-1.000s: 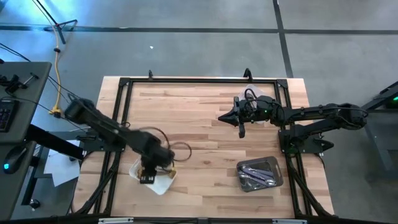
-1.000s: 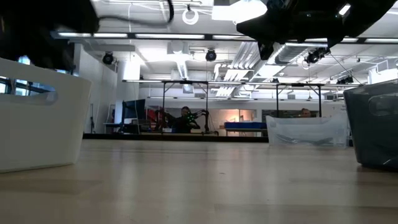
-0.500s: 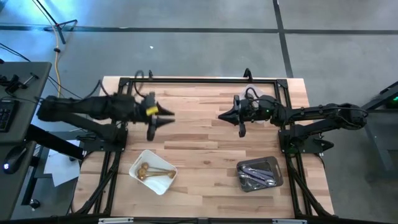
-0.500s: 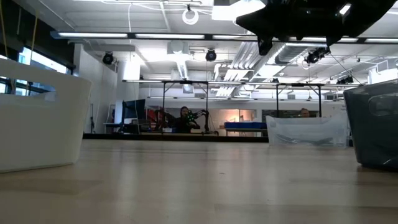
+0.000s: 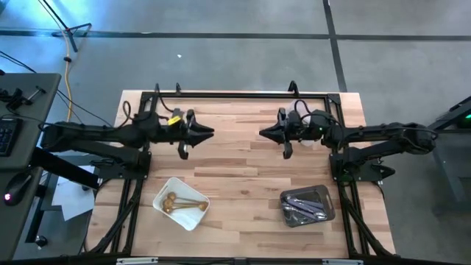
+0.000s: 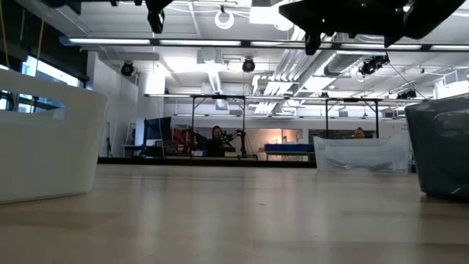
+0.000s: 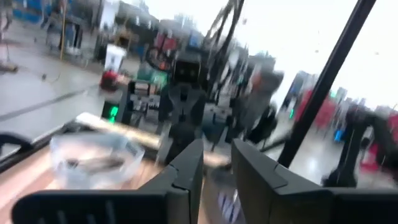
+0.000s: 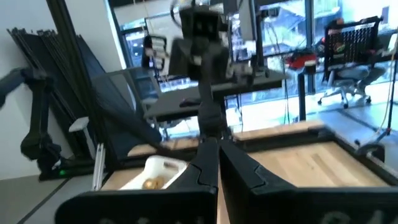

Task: Sort silverware by color (type)
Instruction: Return to Home Position

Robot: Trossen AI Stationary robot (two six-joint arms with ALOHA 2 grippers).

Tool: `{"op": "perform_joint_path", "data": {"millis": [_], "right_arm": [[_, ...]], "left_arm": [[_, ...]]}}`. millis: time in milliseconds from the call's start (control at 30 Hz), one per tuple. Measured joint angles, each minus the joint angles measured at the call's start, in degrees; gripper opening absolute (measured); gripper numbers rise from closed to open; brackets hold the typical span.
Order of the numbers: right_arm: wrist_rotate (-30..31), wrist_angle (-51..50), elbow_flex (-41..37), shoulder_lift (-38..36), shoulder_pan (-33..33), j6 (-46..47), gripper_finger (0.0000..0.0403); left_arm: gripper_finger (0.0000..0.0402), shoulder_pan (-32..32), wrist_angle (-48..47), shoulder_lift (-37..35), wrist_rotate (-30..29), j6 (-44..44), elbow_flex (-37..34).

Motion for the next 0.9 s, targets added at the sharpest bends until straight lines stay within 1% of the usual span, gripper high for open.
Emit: {"op": "perform_joint_path", "data": {"millis": [67, 100, 200, 333, 433, 533, 667, 767, 900], "right_arm": [[0.1, -1.6, 2.2, -0.1, 0.0, -0.4, 0.0000], [0.2, -2.9, 3.4, -0.2, 0.0, -0.5, 0.0000], [0.4, -9.9, 6.5, -0.2, -0.1, -4.2, 0.0000], [1.5, -15.8, 8.6, -0.1, -0.1, -6.0, 0.0000], [1.4, -16.2, 9.0, -0.2, -0.1, -6.0, 0.0000], [1.4, -16.1, 9.1, -0.1, -0.1, -6.0, 0.0000], [1.3, -16.1, 9.1, -0.1, -0.1, -6.0, 0.0000], [0.8, -16.1, 9.1, -0.1, -0.1, -6.0, 0.0000], [0.1, -15.7, 9.1, -0.1, -0.1, -6.0, 0.0000]], "left_arm": [[0.0066, 0.3, 5.9, 0.1, 0.0, -2.5, -2.4], [0.0062, 0.3, 7.3, 0.1, 0.0, -3.1, -3.3], [0.0053, 0.3, 8.0, 0.2, 0.0, -2.7, -4.3], [0.0046, 0.3, 7.1, 0.2, -1.0, 1.7, -4.3], [0.0027, 0.1, 7.5, 0.1, -2.1, 4.3, -4.3], [0.0004, 0.1, 7.1, 0.1, -2.1, 4.3, -4.3], [0.0003, 0.1, 7.2, 0.1, -1.9, 4.2, -4.3], [0.0001, 0.1, 7.2, 0.1, -0.4, 4.1, -4.3], [0.0001, 0.1, 7.2, 0.1, -0.5, 3.6, -4.3]]}}
